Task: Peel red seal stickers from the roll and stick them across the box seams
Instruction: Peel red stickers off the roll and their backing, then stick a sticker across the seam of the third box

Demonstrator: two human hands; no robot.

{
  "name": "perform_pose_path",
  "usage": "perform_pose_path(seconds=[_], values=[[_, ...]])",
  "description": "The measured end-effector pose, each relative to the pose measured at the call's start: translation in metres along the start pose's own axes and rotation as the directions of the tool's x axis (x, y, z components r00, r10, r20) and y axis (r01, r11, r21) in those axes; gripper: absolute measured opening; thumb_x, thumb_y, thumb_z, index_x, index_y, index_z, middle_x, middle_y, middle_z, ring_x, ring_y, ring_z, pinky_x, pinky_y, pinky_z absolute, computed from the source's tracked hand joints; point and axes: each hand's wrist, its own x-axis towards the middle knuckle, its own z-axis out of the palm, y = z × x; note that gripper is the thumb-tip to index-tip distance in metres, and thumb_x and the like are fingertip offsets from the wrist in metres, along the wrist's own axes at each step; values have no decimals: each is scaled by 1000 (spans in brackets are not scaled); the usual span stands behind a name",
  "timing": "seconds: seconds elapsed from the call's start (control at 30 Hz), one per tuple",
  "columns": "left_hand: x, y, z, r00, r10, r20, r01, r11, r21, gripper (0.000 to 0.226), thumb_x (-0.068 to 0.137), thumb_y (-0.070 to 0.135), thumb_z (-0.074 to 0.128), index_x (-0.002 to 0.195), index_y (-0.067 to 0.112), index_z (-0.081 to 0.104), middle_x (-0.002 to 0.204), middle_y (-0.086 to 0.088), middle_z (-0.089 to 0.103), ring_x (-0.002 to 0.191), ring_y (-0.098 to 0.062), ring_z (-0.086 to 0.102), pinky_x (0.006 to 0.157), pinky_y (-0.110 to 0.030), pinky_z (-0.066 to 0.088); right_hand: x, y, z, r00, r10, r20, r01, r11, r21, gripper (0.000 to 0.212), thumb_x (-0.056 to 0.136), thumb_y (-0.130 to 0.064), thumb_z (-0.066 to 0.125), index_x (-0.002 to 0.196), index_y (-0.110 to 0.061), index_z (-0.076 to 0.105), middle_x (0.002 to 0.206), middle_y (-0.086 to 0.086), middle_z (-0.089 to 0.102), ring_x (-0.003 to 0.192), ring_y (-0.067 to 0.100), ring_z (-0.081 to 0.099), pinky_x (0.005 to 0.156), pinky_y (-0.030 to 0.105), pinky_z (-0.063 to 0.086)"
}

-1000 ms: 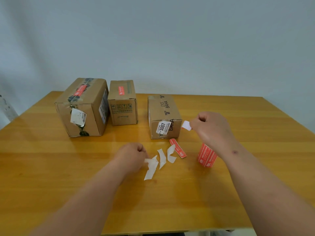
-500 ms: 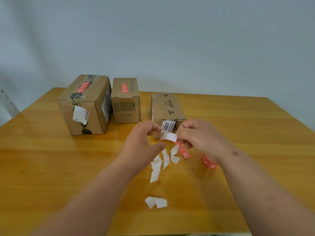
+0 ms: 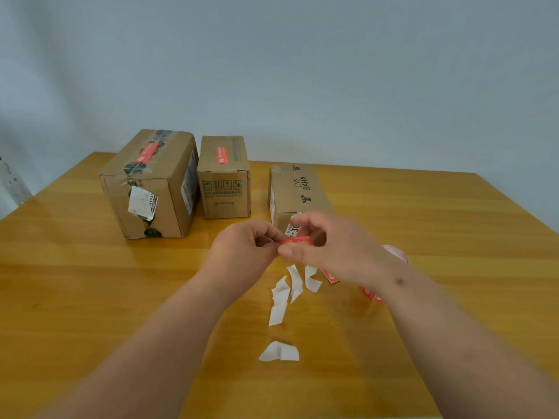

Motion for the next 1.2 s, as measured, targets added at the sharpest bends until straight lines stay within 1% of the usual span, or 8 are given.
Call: perform_pose_path(seconds=[0.07, 0.23, 0.5, 0.6, 0.7, 0.8, 1.03, 1.2], values=[[-1, 3, -1, 1000, -10, 20, 11, 1000, -18, 11, 89, 23, 67, 88, 31, 74, 76, 1, 68, 72, -18, 62, 64, -29, 52, 2, -1, 2, 998, -20, -59, 17, 999, -45, 10, 85, -42, 65, 87, -32, 65, 77, -12, 63, 69, 9, 59, 61, 29, 47], [2, -3, -5, 982, -166, 93, 185, 946, -267, 48, 85, 13, 72, 130, 26, 59, 84, -4, 71, 76, -18, 66, 77, -33, 58, 3, -2, -1, 998, 9, -67, -6, 999, 39, 13, 88, -33, 63, 77, -32, 69, 77, -3, 71, 72, 18, 67, 66, 36, 54], [8, -6, -11, 968, -215, 126, 241, 939, -247, 4, 85, 13, 72, 83, 14, 74, 74, -7, 70, 70, -17, 62, 74, -35, 58, 3, 4, -2, 1000, -7, 6, 7, 1000, -21, 19, 94, -29, 56, 83, -31, 71, 74, -7, 70, 68, 13, 66, 56, 21, 51], [10, -3, -12, 983, -150, 103, 164, 976, -143, 7, 87, 18, 70, 83, 20, 74, 70, 0, 68, 65, -11, 59, 62, -26, 54, 7, 7, 0, 999, 23, -31, -22, 999, 43, 12, 92, -26, 60, 95, -26, 71, 77, -6, 72, 68, 10, 69, 69, 41, 58], [13, -2, -14, 985, -143, 91, 155, 978, -139, 8, 87, 19, 70, 85, 23, 76, 71, 3, 66, 63, -9, 57, 58, -22, 47, 10, 9, -3, 998, 59, -32, -52, 983, 178, 25, 88, -22, 66, 112, -23, 60, 78, -4, 74, 67, 9, 71, 78, 36, 57], [16, -3, -16, 971, -200, 129, 227, 943, -245, 13, 86, 17, 71, 96, 22, 76, 76, -3, 69, 65, -12, 57, 60, -22, 51, 12, 10, -9, 997, 72, -32, -61, 964, 260, 8, 87, -18, 67, 94, -15, 65, 77, -2, 75, 67, 9, 72, 80, 37, 57], [26, -8, -16, 935, -287, 210, 350, 842, -409, 9, 85, 7, 69, 93, 8, 74, 79, -9, 71, 68, -16, 61, 61, -24, 54, 22, 12, -13, 992, -13, -126, 8, 999, -39, 9, 91, -27, 61, 82, -28, 64, 96, -16, 56, 83, 2, 54, 68, 15, 42], [38, -5, -15, 963, -241, 123, 268, 914, -305, 7, 89, 13, 67, 90, 12, 73, 80, -7, 73, 65, -13, 63, 65, -27, 57, 29, 16, -15, 988, -7, -152, 7, 1000, -1, 14, 93, -26, 56, 81, -32, 62, 79, -7, 66, 76, 18, 64, 68, 35, 51]])
